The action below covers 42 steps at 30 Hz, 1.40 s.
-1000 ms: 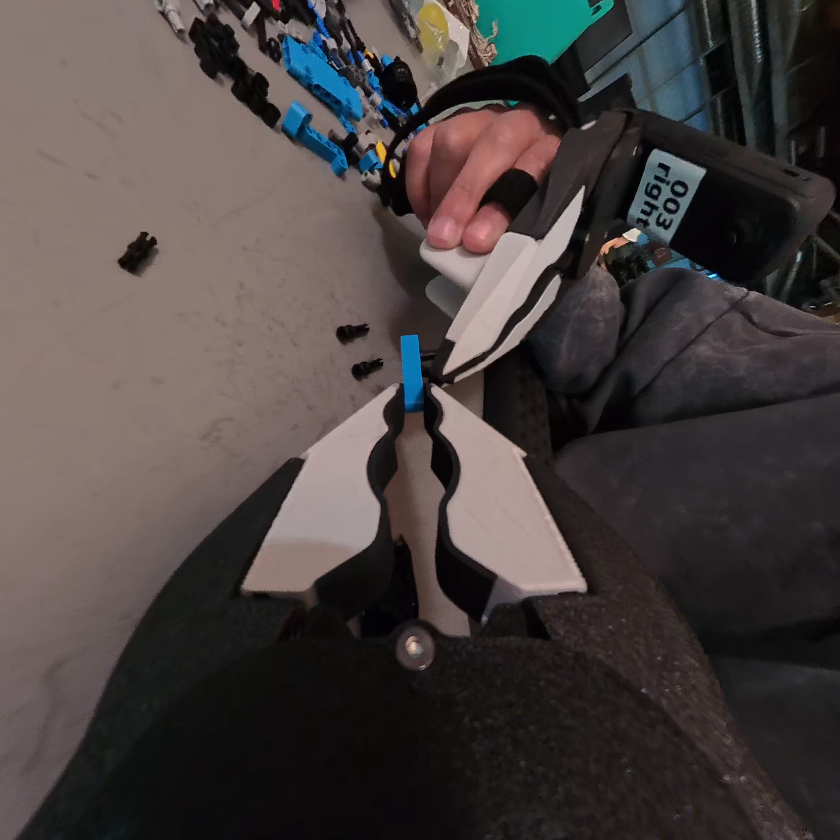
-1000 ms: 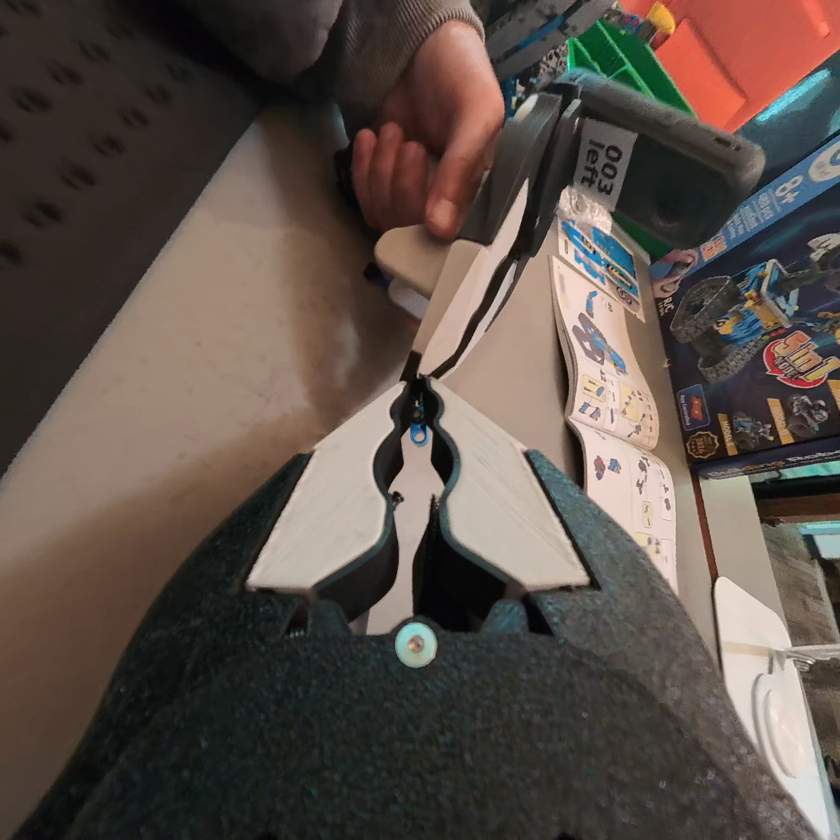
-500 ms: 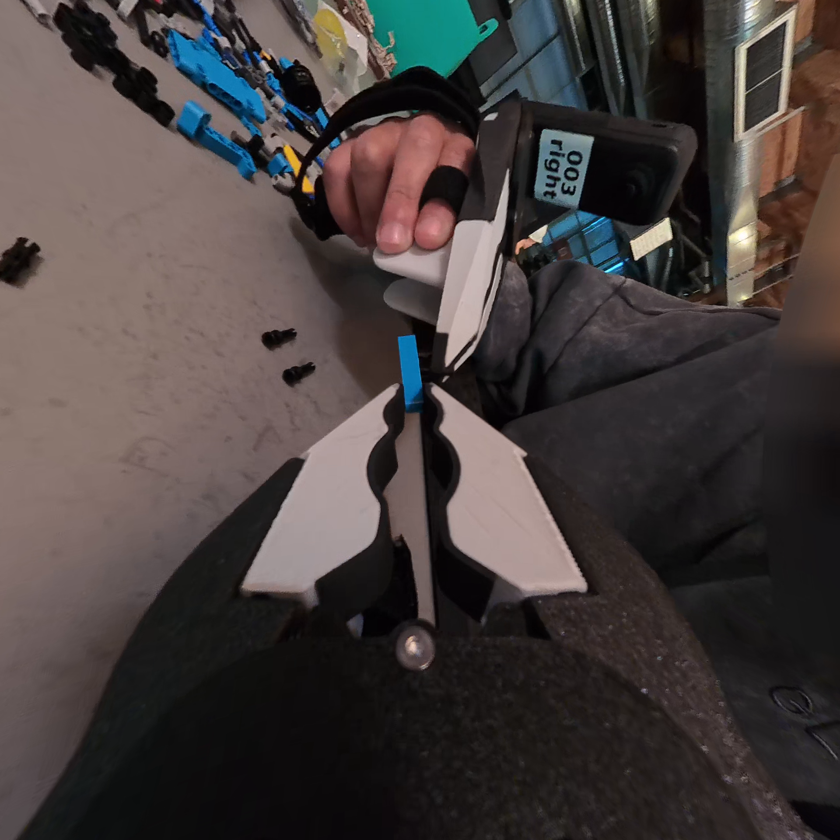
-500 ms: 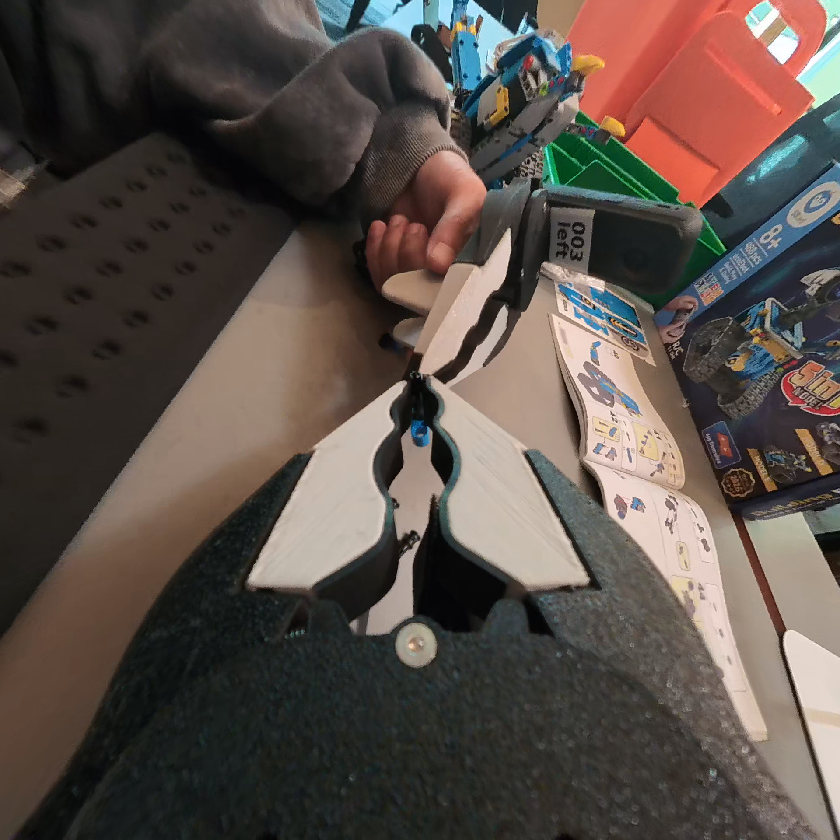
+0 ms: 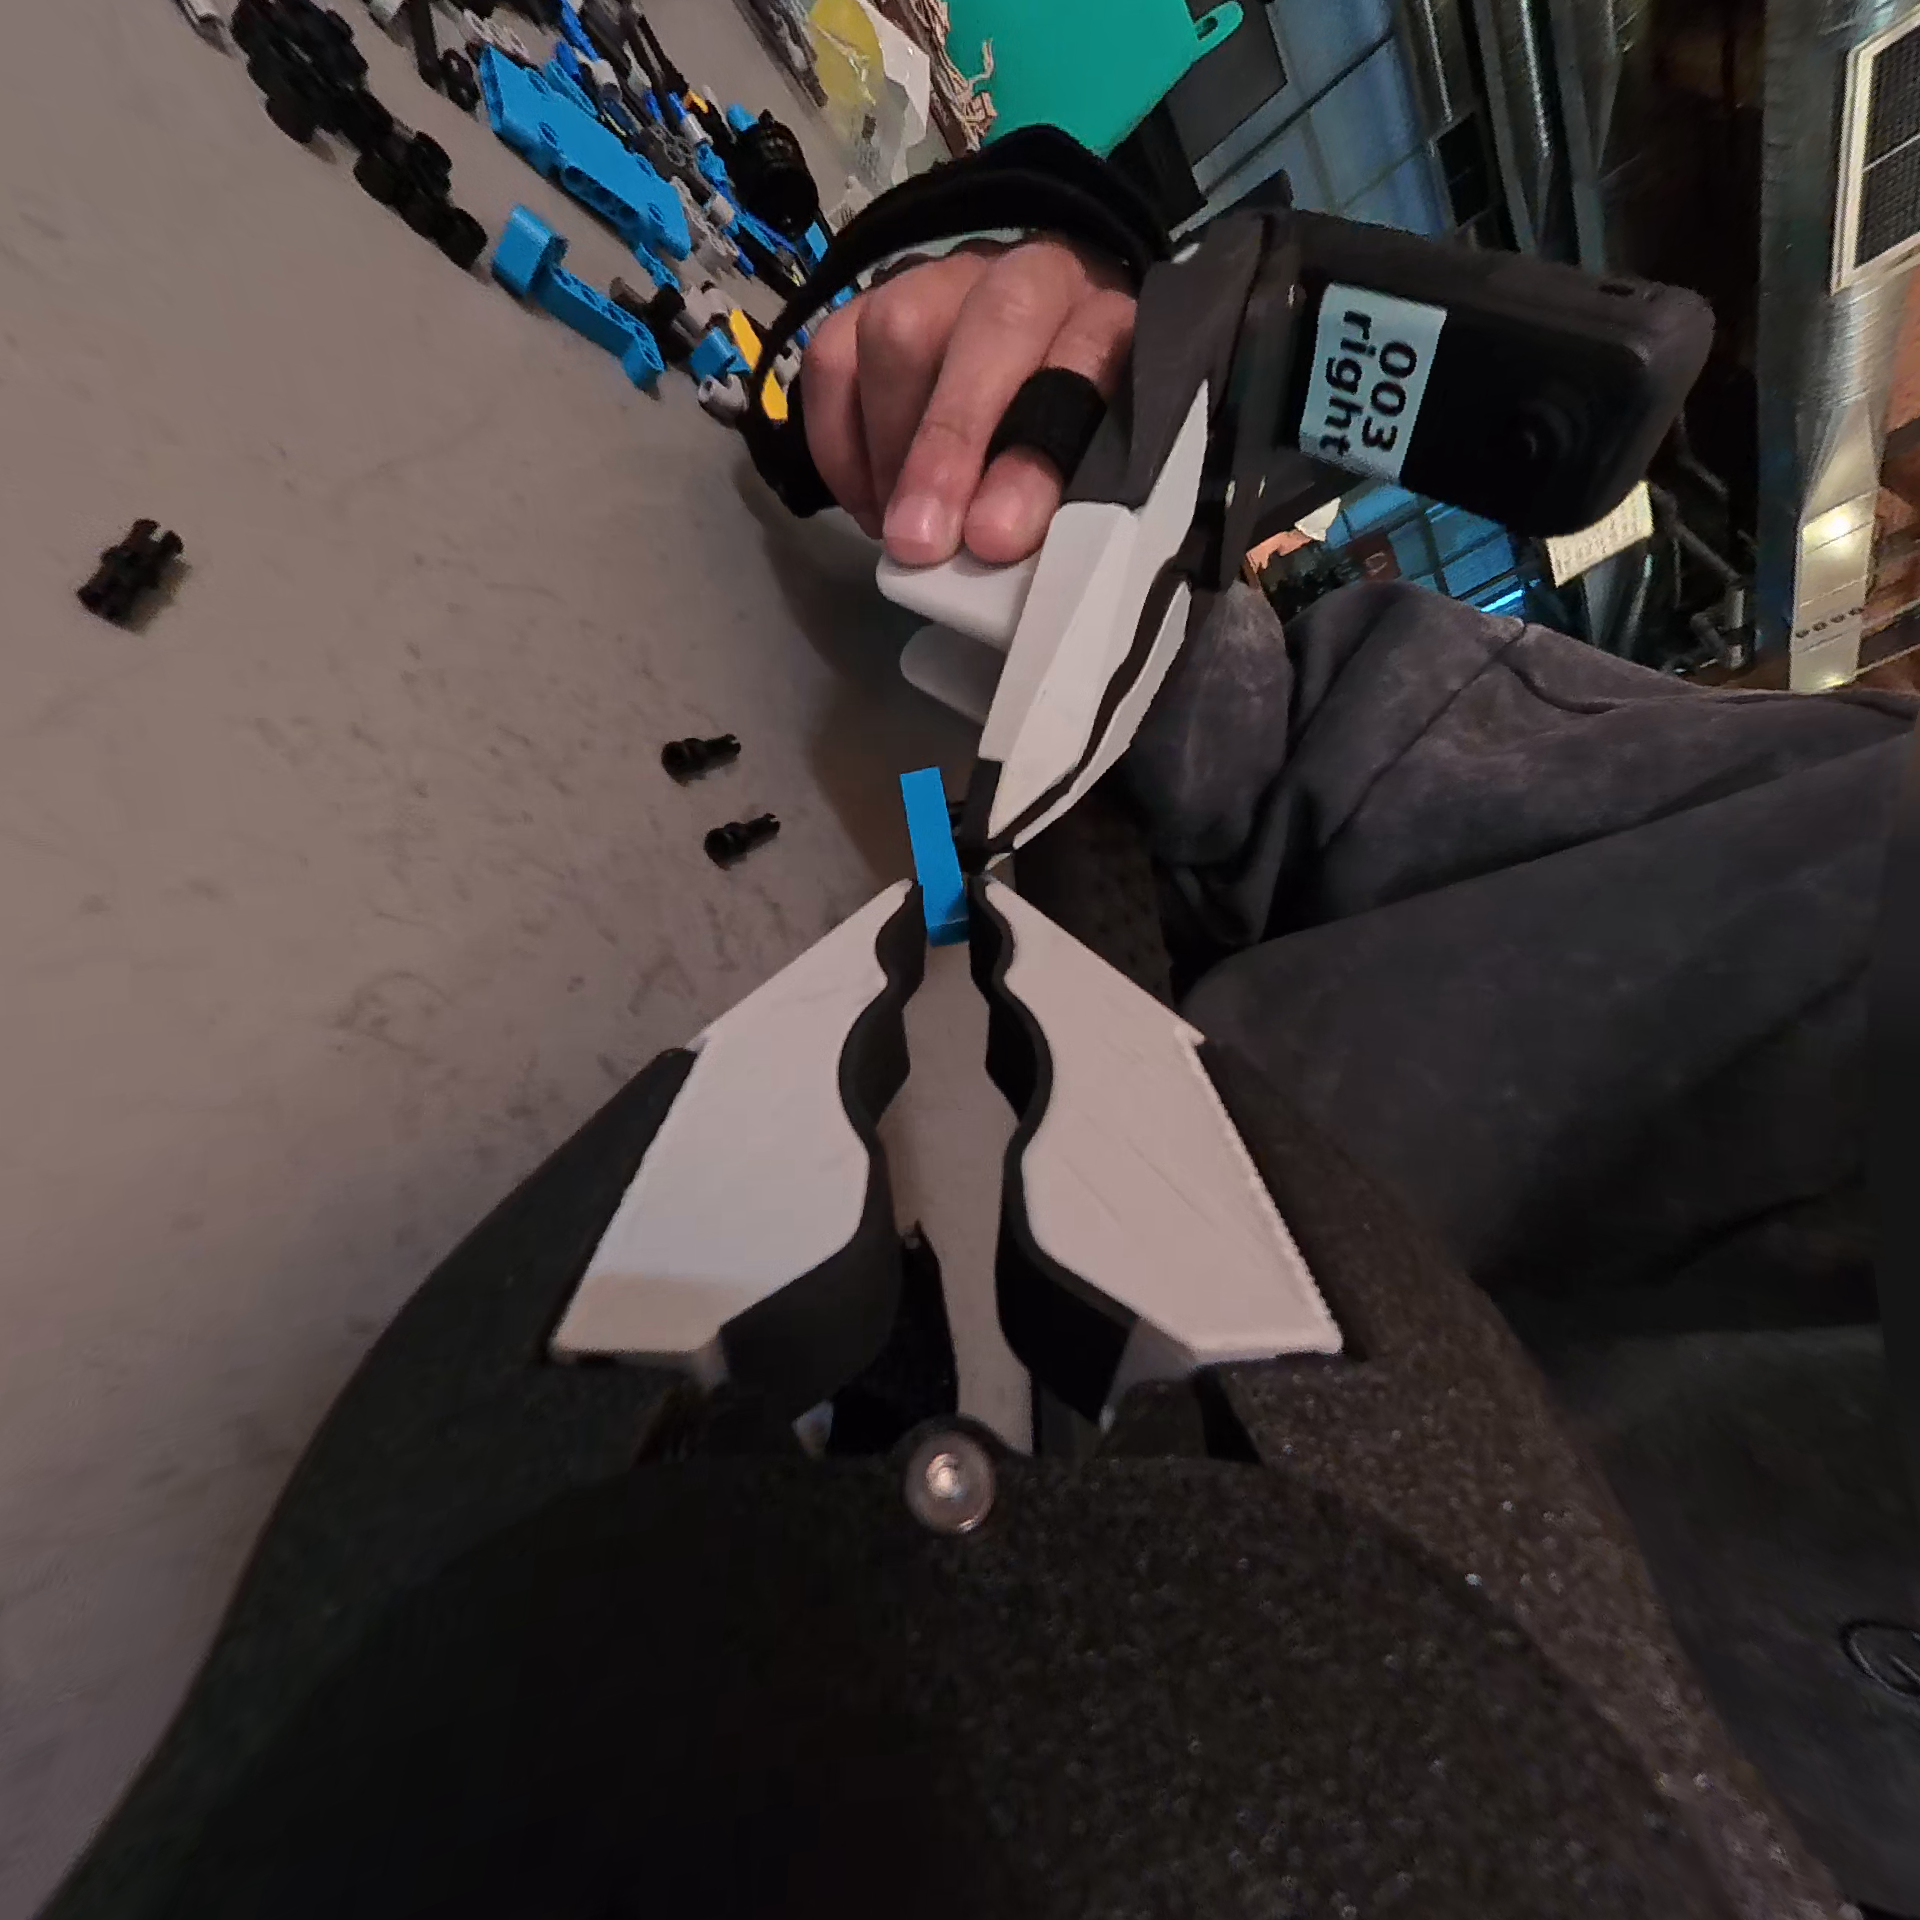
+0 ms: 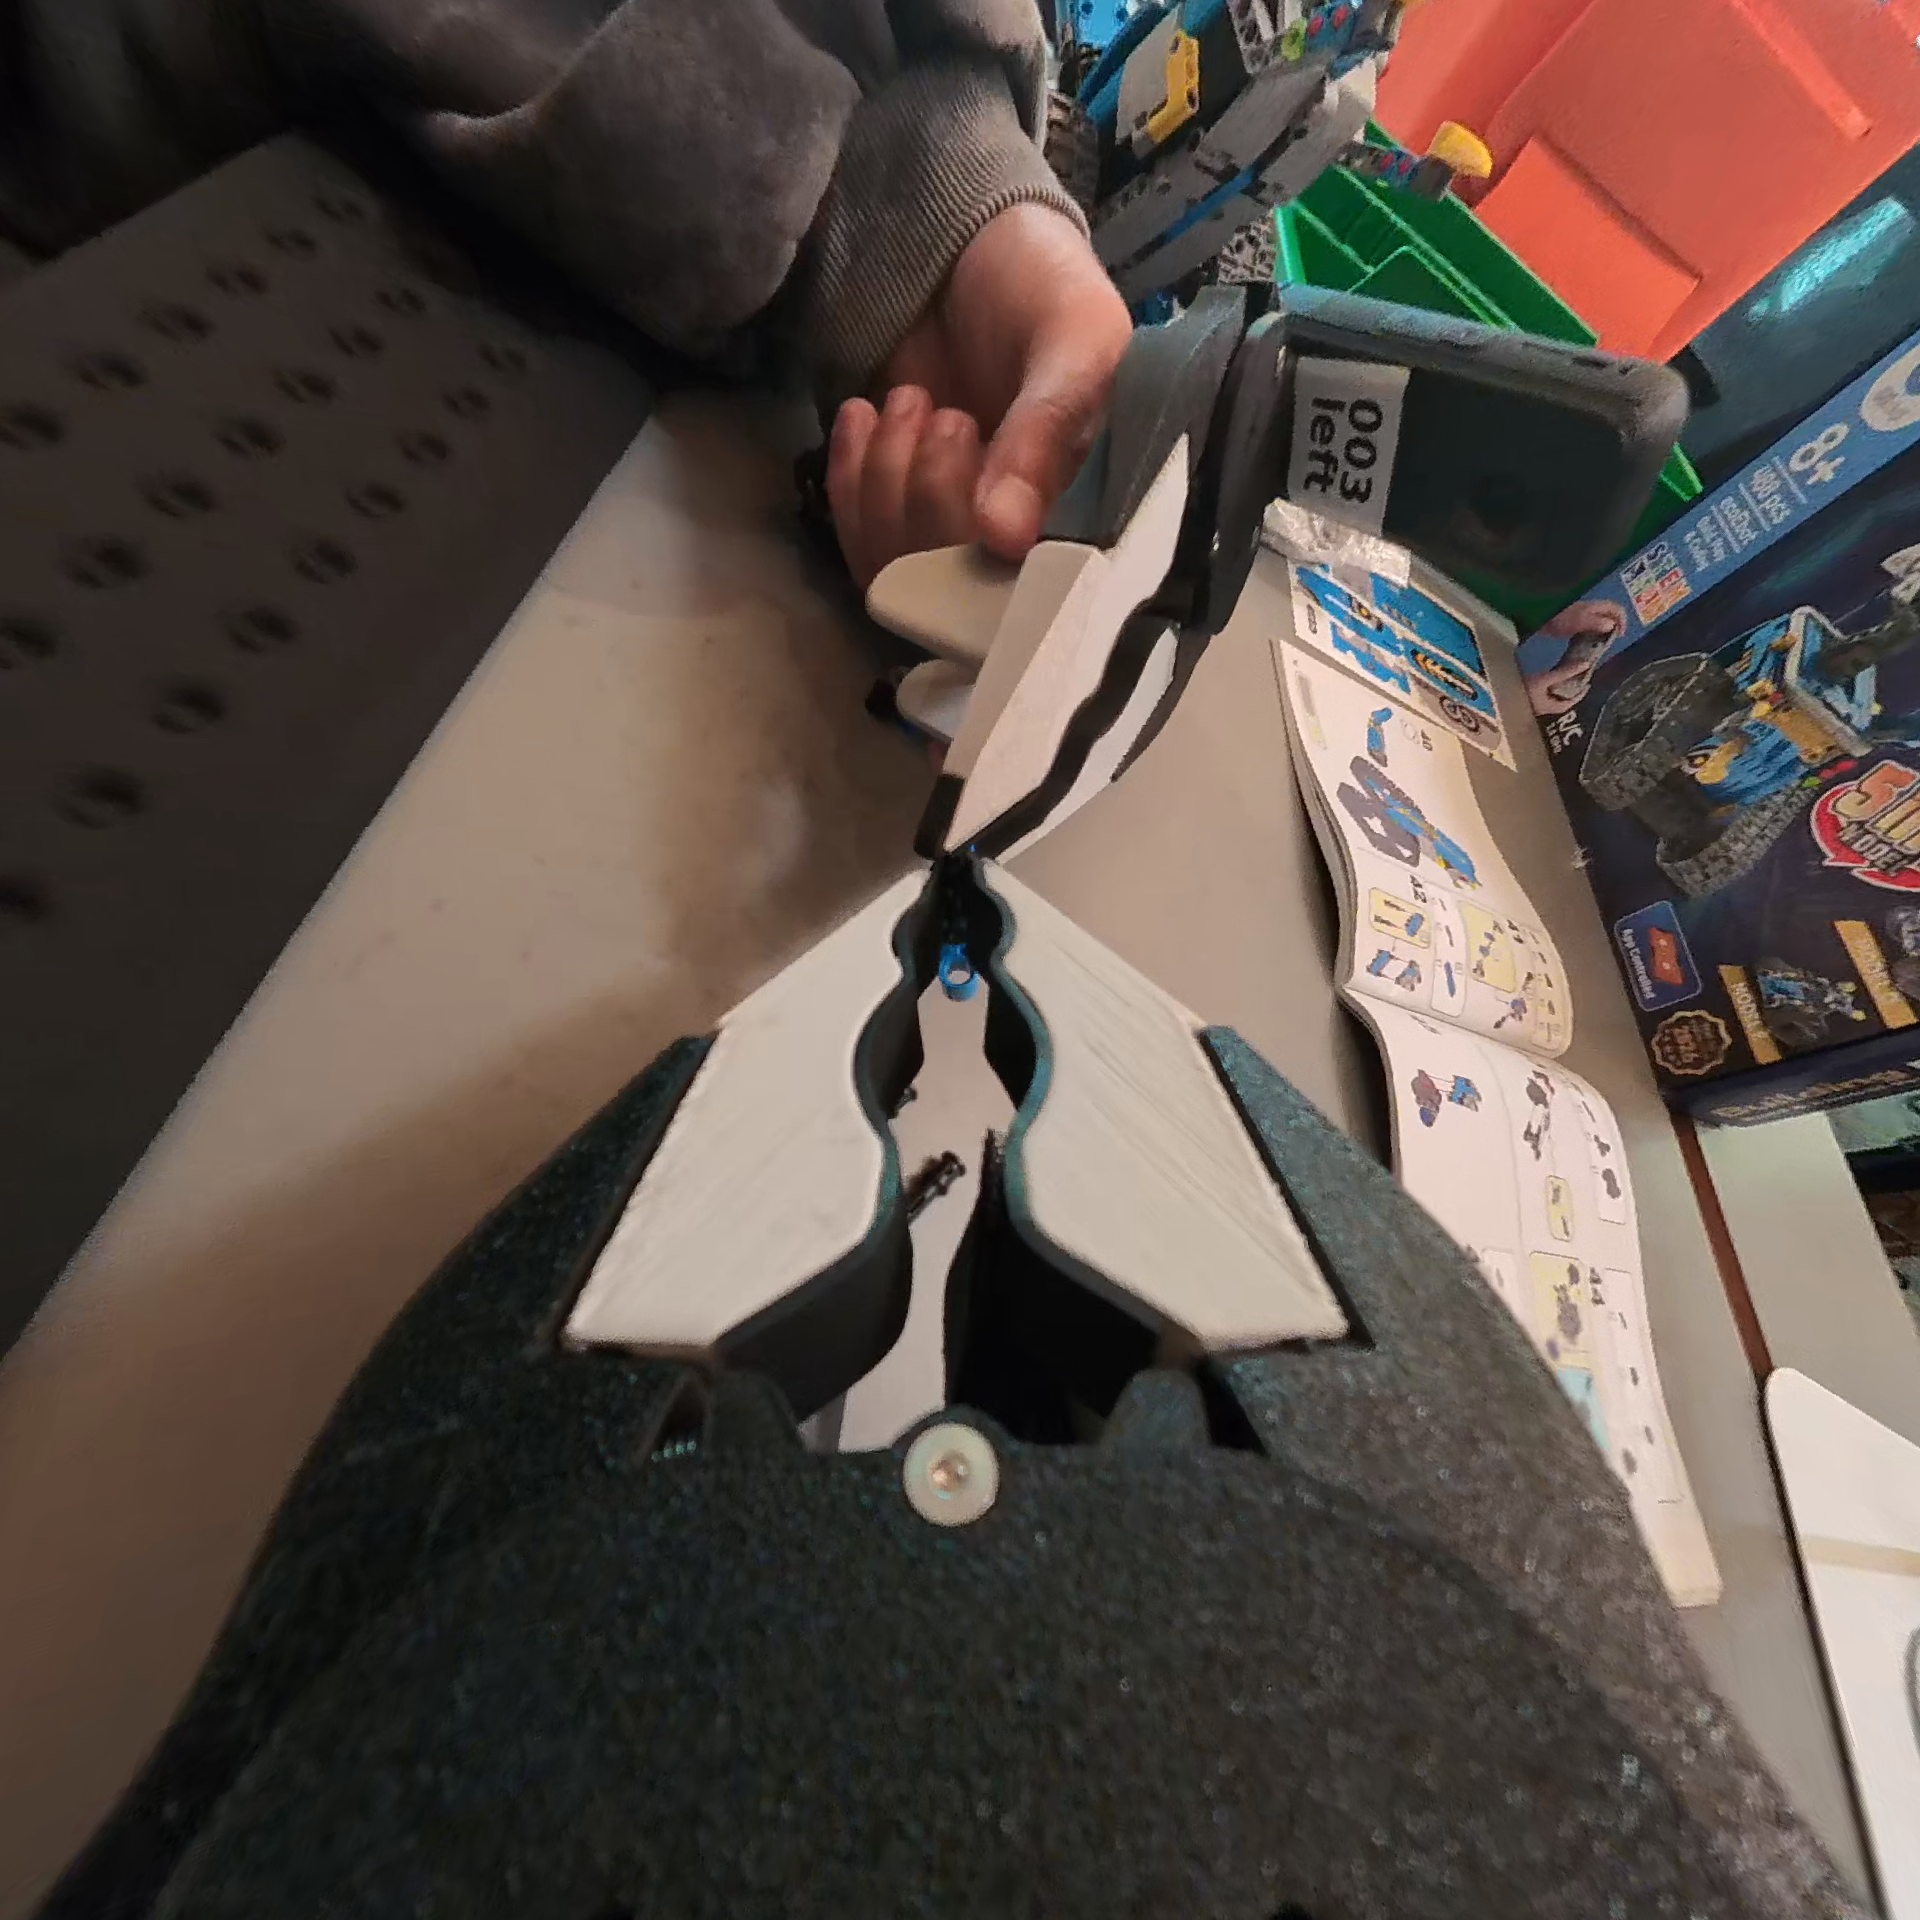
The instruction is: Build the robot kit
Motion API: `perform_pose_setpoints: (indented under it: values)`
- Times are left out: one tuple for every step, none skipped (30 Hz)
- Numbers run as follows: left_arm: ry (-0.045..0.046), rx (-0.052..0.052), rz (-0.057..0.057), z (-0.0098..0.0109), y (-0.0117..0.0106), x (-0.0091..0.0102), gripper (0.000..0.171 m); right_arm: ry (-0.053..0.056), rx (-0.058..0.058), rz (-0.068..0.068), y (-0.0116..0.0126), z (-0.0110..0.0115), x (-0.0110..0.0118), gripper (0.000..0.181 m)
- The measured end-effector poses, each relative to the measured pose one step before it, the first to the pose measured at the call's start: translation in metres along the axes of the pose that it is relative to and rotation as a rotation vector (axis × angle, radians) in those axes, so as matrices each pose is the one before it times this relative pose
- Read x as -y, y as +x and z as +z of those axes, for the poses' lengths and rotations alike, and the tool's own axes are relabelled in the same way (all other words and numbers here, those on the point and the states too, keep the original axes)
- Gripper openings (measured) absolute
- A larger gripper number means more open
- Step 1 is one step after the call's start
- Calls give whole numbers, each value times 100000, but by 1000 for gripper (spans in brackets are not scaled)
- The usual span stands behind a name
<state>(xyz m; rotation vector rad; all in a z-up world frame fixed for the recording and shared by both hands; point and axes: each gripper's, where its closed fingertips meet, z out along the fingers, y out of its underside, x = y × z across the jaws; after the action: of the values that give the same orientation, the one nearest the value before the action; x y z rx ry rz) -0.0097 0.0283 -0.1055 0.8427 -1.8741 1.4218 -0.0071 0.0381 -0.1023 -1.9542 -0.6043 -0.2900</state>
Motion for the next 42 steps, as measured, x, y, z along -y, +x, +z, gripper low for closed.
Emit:
perform_pose_setpoints:
  values:
    - [196,632,-282,45,-93,38,6,-526,-184,425,54,-33,-131,4]
    - [-144,242,-286,16,-55,-23,6,-534,-45,109,-19,19,-147,4]
    - [390,-256,-143,-60,35,36,6,149,156,1154,-35,60,11,3]
    - [288,331,-199,-36,-67,33,6,415,-123,470,58,3,66,3]
    - [265,1592,-331,9,-254,58,6,-1889,-276,-891,59,83,-241,4]
    - [487,1266,-34,-20,-186,80,6,-2591,-1305,-1202,135,96,-292,4]
    - [-204,771,664,34,-56,-39,6,-1478,-848,-1126,40,55,-125,4]
    - [-275,876,665,41,-71,-60,6,-958,-429,-766,-55,23,-46,4]
    - [-449,1443,549,79,-155,-76,6,-1322,-531,62,-20,45,-155,4]
    - [-840,2224,1402,110,-205,-135,6,-553,785,605,-134,85,-155,4]
    - [-545,3471,1233,158,-386,-91,6,-790,878,1428,-87,118,-243,4]
    - [-151,4350,1312,180,-510,-8,6,-2236,-52,204,-22,157,-422,4]
    - [411,3381,1446,114,-383,105,6,-2535,-1297,212,124,150,-443,5]
    - [815,1540,892,54,-177,163,6,-275,-959,3224,153,28,-206,6]
    - [1151,1207,1184,28,-93,198,7,1370,26,5175,151,-65,-29,6]
    - [1335,1948,2635,10,-94,186,7,1908,1032,4433,109,-146,112,9]
    - [1617,1831,5031,-43,84,203,7,2773,1509,4063,75,-252,329,24]
    - [2717,1091,6629,-106,381,383,7,4306,1406,4990,168,-351,559,37]
    - [2052,1188,6438,-94,420,373,7,2697,2956,4877,-16,-398,320,38]
    - [659,3453,6651,-4,39,212,7,984,2390,4532,37,-326,11,38]
    - [-5,4421,7499,40,-149,125,7,752,955,3780,189,-311,-66,38]
    - [1185,3169,8333,0,112,310,7,1185,755,3236,133,-266,48,40]
    - [2592,1950,8087,-67,357,547,7,1563,348,2725,163,-192,129,40]
    - [2543,2559,6395,-73,143,512,7,1024,-555,2267,314,-136,78,40]
    - [976,1292,4427,2,158,207,7,763,1187,2077,34,-85,68,40]
    - [-193,674,2465,60,94,-17,7,-15,1954,2028,-127,8,-60,39]
    - [-155,820,1480,39,-8,-25,7,-453,2626,1480,-281,13,-51,35]
    - [295,-498,807,-12,142,45,7,1511,2578,919,-375,-56,287,31]
    - [1069,-911,329,-64,191,181,7,2167,1389,479,-223,-105,370,26]
    - [881,493,832,-68,18,168,7,744,-51,130,39,-101,130,21]
    - [228,425,1304,-10,40,82,7,363,99,567,32,-53,34,21]
    - [-305,-50,654,59,74,-48,7,-62,1071,886,-144,-27,9,21]
    - [-312,575,101,32,-70,-56,7,-898,-239,55,6,16,-117,21]
    - [-244,229,140,6,-13,-37,7,-318,-1086,-936,86,34,-82,21]
    - [144,-413,-430,-22,55,20,7,-479,9,-639,-55,26,-25,20]
    - [580,-683,-724,-79,85,104,7,-793,254,-669,-65,-12,35,19]
    - [405,-850,-52,-96,171,98,7,-37,902,-773,-189,-3,110,18]
    - [377,129,630,-69,92,91,6,-116,334,-1729,-186,-13,93,16]
    - [180,344,1211,-44,94,35,6,128,-621,-1752,-56,-7,85,16]
    - [-358,57,1198,-4,117,-53,6,420,1239,72,-168,8,-4,16]
    - [-207,627,715,3,-14,-21,6,340,1281,1122,-119,42,-61,16]
    - [484,618,378,-44,-75,85,6,631,-290,443,98,8,10,16]
